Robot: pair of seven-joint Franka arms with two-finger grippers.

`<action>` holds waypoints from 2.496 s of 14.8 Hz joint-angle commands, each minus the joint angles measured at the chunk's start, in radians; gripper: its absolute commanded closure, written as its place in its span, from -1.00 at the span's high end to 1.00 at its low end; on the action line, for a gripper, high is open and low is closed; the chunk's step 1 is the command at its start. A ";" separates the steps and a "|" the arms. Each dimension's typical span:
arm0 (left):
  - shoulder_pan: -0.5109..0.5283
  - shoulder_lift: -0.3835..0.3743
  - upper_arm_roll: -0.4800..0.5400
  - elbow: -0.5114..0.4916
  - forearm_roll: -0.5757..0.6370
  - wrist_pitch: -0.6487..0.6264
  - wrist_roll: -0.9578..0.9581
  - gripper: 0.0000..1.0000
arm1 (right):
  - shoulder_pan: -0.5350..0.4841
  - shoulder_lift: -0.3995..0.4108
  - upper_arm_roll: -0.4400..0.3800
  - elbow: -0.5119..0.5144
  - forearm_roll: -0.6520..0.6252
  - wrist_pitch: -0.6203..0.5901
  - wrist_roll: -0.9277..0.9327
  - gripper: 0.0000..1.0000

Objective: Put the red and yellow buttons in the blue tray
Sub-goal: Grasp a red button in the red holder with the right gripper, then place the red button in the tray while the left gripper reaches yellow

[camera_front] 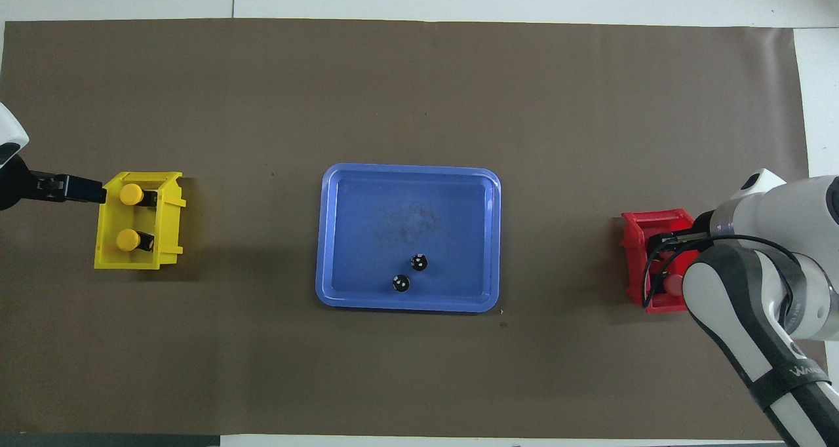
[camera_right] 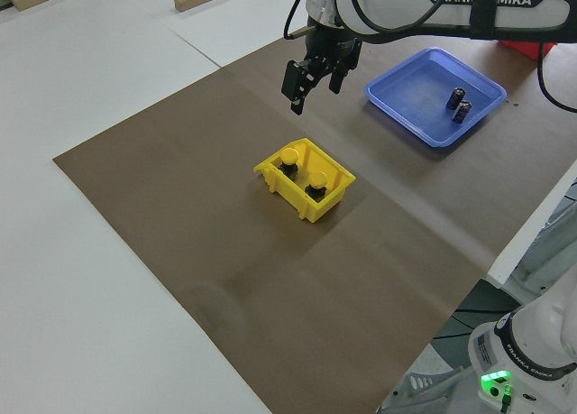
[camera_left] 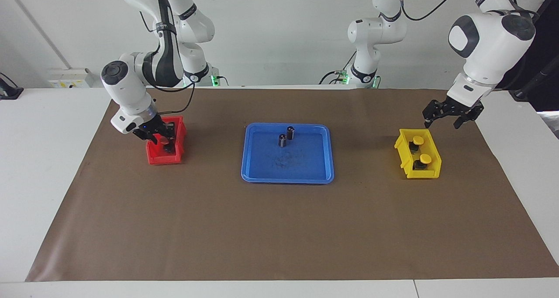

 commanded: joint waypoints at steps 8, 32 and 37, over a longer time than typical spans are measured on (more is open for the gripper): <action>-0.001 -0.022 0.000 -0.010 0.004 0.002 0.003 1.00 | -0.003 0.081 0.004 0.355 -0.003 -0.358 -0.029 -0.67; 0.017 0.097 -0.003 -0.117 0.001 0.215 0.000 1.00 | 0.640 0.524 0.007 0.782 0.016 -0.242 0.860 -0.63; 0.019 0.171 -0.001 -0.117 -0.005 0.298 -0.003 0.66 | 0.660 0.506 0.010 0.739 0.017 -0.225 0.862 -0.52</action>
